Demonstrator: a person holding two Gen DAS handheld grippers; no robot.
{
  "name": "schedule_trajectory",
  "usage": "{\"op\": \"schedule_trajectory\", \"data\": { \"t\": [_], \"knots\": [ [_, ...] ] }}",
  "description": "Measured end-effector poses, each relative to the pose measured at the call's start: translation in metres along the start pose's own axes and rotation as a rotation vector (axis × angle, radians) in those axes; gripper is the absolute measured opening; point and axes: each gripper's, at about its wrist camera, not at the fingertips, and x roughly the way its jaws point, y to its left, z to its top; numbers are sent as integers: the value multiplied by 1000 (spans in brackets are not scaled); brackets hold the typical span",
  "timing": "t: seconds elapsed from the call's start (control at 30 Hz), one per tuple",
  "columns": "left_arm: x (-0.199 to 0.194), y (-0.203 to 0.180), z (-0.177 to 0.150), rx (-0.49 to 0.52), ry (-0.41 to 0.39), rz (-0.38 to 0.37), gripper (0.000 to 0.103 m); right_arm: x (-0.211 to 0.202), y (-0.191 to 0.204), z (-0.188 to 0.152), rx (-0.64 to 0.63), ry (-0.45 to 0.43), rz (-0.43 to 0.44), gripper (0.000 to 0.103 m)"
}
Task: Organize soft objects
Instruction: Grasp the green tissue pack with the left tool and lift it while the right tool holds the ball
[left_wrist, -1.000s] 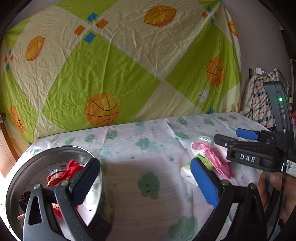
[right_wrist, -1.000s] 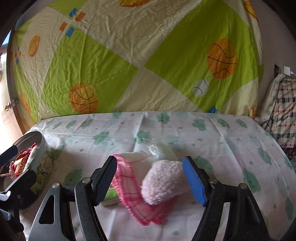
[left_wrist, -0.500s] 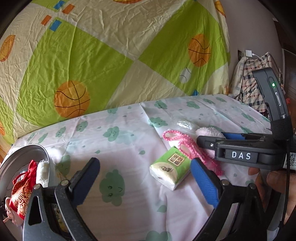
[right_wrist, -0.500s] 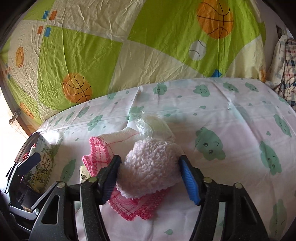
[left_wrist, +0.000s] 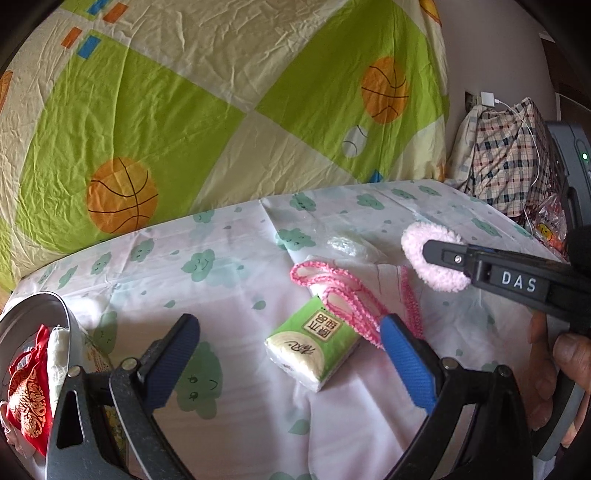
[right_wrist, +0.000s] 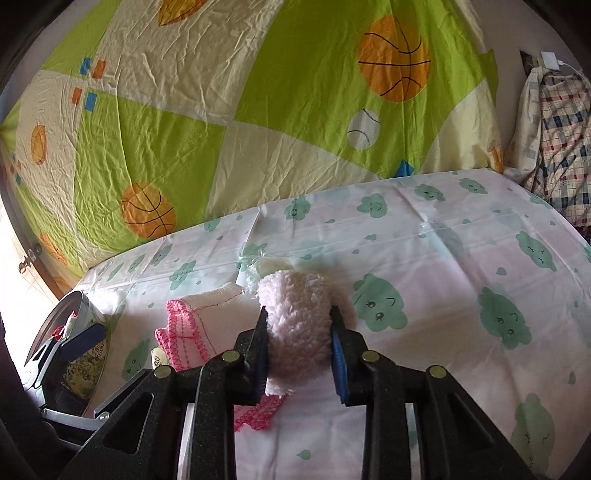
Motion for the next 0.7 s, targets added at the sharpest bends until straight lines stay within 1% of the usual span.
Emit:
{"op": "schedule_trajectory", "data": {
  "t": [0.1, 0.2, 0.23, 0.33, 0.47, 0.53, 0.57, 0.6, 0.67, 0.7],
  "knots": [
    [8, 0, 2, 12, 28, -11, 99, -1, -3, -1, 8, -2, 1, 30],
    [17, 1, 1, 31, 79, -33, 98, -2, -1, -1, -1, -8, -1, 30],
    [18, 3, 1, 31, 91, -30, 98, -2, -1, -1, -1, -9, 0, 30],
    [18, 4, -1, 39, 95, -25, 98, -2, -1, -2, 0, -11, -2, 30],
    [28, -6, -3, 100, 148, -65, 98, -2, -1, -2, -1, -10, -3, 30],
    [33, -11, -2, 122, 160, -63, 97, -2, -1, -2, -4, -12, -2, 30],
    [34, -12, -1, 128, 158, -66, 89, -2, -1, -2, -6, -14, -3, 30],
    [36, -13, 0, 132, 160, -75, 74, -3, -1, -2, -8, -15, -3, 30],
    [42, -12, 1, 127, 188, -96, 59, -3, 0, -2, -10, -16, -2, 30],
    [45, -11, 1, 121, 203, -119, 55, -3, 0, -3, -11, -15, -2, 30]
  ]
}}
